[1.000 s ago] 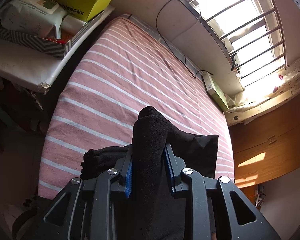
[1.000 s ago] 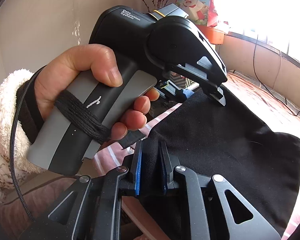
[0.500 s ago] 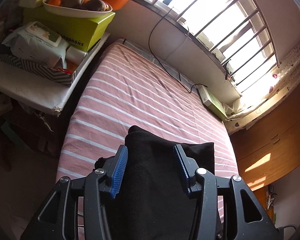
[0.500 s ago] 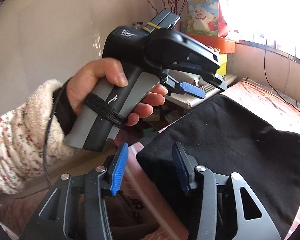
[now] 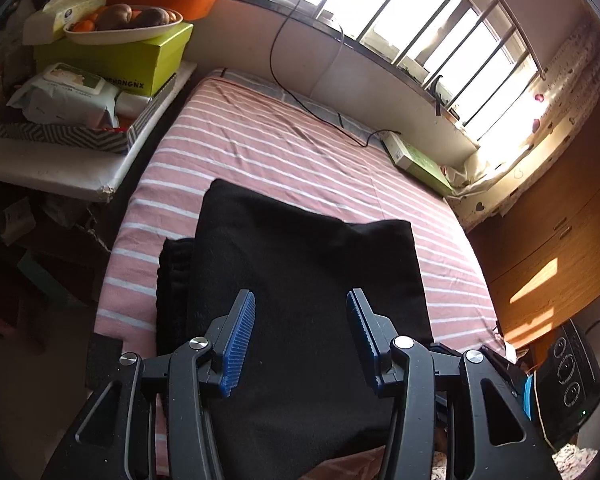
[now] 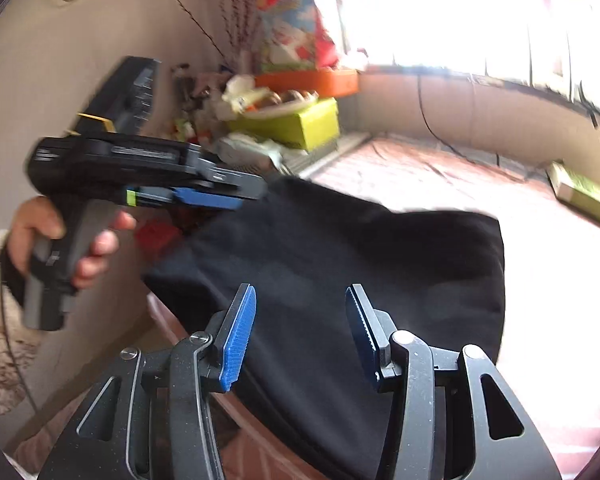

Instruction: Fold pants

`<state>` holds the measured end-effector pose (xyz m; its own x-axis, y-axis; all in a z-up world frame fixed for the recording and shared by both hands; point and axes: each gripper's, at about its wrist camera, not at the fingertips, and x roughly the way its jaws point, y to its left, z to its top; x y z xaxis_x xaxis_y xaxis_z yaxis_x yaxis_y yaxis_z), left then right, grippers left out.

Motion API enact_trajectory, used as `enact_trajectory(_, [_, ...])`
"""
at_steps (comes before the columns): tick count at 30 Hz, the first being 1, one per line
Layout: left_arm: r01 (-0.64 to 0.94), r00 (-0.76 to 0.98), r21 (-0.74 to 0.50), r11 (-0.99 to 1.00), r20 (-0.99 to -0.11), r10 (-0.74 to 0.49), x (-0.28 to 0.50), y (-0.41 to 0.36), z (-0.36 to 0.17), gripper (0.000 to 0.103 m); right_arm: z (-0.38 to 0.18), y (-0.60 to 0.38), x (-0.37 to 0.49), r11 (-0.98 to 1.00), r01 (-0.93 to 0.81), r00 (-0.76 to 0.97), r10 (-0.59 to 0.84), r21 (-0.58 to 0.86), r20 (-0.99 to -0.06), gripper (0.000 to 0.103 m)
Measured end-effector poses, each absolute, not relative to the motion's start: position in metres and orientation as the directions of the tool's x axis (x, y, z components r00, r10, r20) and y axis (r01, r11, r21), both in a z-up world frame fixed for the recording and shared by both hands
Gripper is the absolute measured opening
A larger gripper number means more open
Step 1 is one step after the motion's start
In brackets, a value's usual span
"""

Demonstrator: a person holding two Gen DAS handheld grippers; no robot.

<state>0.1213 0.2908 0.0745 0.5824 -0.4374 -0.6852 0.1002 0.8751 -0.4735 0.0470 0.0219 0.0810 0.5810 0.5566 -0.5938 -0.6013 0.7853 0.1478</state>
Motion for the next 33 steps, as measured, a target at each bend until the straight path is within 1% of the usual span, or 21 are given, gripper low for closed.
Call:
enact_trajectory(2, [0.087, 0.567, -0.443, 0.892, -0.714, -0.410, 0.114, 0.288, 0.065, 0.074, 0.069, 0.019, 0.051, 0.806, -0.579, 0.572, 0.510, 0.123, -0.642, 0.048])
enact_trajectory(4, [0.087, 0.560, -0.396, 0.914, -0.740, -0.373, 0.106, 0.286, 0.056, 0.074, 0.058, 0.017, 0.054, 0.800, -0.588, 0.545, 0.501, 0.119, -0.672, 0.048])
enact_trajectory(6, [0.099, 0.563, -0.383, 0.919, -0.740, -0.369, 0.098, 0.286, 0.050, 0.074, 0.048, 0.017, 0.049, 0.788, -0.603, 0.521, 0.508, 0.125, -0.686, 0.048])
enact_trajectory(7, [0.111, 0.570, -0.370, 0.922, -0.736, -0.365, 0.093, 0.285, 0.050, 0.074, 0.043, 0.015, 0.038, 0.783, -0.613, 0.522, 0.502, 0.106, -0.689, 0.048])
enact_trajectory(10, [0.112, 0.578, -0.353, 0.929, -0.738, -0.349, 0.084, 0.286, 0.052, 0.074, 0.034, 0.017, 0.025, 0.765, -0.644, 0.563, 0.480, 0.007, -0.672, 0.048])
enact_trajectory(13, [0.118, 0.588, -0.321, 0.940, -0.740, -0.327, 0.077, 0.284, 0.053, 0.074, 0.027, 0.010, 0.021, 0.767, -0.641, 0.564, 0.499, 0.032, -0.657, 0.048])
enact_trajectory(15, [0.106, 0.583, -0.293, 0.950, -0.756, -0.298, 0.080, 0.278, 0.048, 0.074, 0.017, 0.011, 0.023, 0.764, -0.645, 0.551, 0.495, 0.034, -0.671, 0.048])
enact_trajectory(18, [0.097, 0.602, -0.222, 0.970, -0.763, -0.235, 0.079, 0.267, 0.047, 0.074, 0.019, 0.017, 0.017, 0.760, -0.650, 0.561, 0.481, 0.002, -0.674, 0.048])
enact_trajectory(20, [0.082, 0.610, -0.192, 0.978, -0.767, -0.202, 0.079, 0.264, 0.047, 0.074, 0.026, 0.013, 0.023, 0.755, -0.654, 0.534, 0.495, 0.035, -0.685, 0.048])
enact_trajectory(22, [0.072, 0.620, -0.158, 0.985, -0.766, -0.169, 0.077, 0.259, 0.047, 0.074, 0.037, 0.002, 0.028, 0.781, -0.618, 0.548, 0.511, 0.091, -0.662, 0.048])
enact_trajectory(24, [0.073, 0.635, -0.115, 0.991, -0.761, -0.135, 0.074, 0.253, 0.045, 0.074, 0.047, -0.010, 0.030, 0.802, -0.592, 0.595, 0.499, 0.078, -0.630, 0.048])
enact_trajectory(26, [0.064, 0.647, -0.088, 0.994, -0.755, -0.108, 0.072, 0.250, 0.043, 0.074, 0.044, -0.014, 0.035, 0.825, -0.565, 0.616, 0.436, 0.018, -0.657, 0.048])
enact_trajectory(28, [0.053, 0.655, -0.080, 0.995, -0.749, -0.095, 0.070, 0.248, 0.042, 0.074, 0.028, -0.014, 0.042, 0.839, -0.544, 0.593, 0.383, -0.002, -0.708, 0.048])
enact_trajectory(29, [0.051, 0.657, -0.078, 0.996, -0.749, -0.092, 0.070, 0.248, 0.042, 0.074, 0.022, -0.015, 0.041, 0.840, -0.543, 0.591, 0.387, 0.005, -0.708, 0.048])
enact_trajectory(30, [0.050, 0.658, -0.073, 0.996, -0.748, -0.088, 0.070, 0.247, 0.042, 0.074, 0.021, -0.016, 0.037, 0.842, -0.540, 0.615, 0.390, -0.006, -0.685, 0.048])
enact_trajectory(32, [0.047, 0.659, -0.068, 0.997, -0.748, -0.081, 0.071, 0.247, 0.042, 0.074, 0.025, -0.016, 0.031, 0.836, -0.548, 0.613, 0.381, -0.025, -0.693, 0.048])
enact_trajectory(33, [0.046, 0.658, -0.065, 0.997, -0.749, -0.079, 0.072, 0.246, 0.042, 0.075, 0.030, -0.019, 0.029, 0.827, -0.562, 0.598, 0.403, -0.004, -0.693, 0.048])
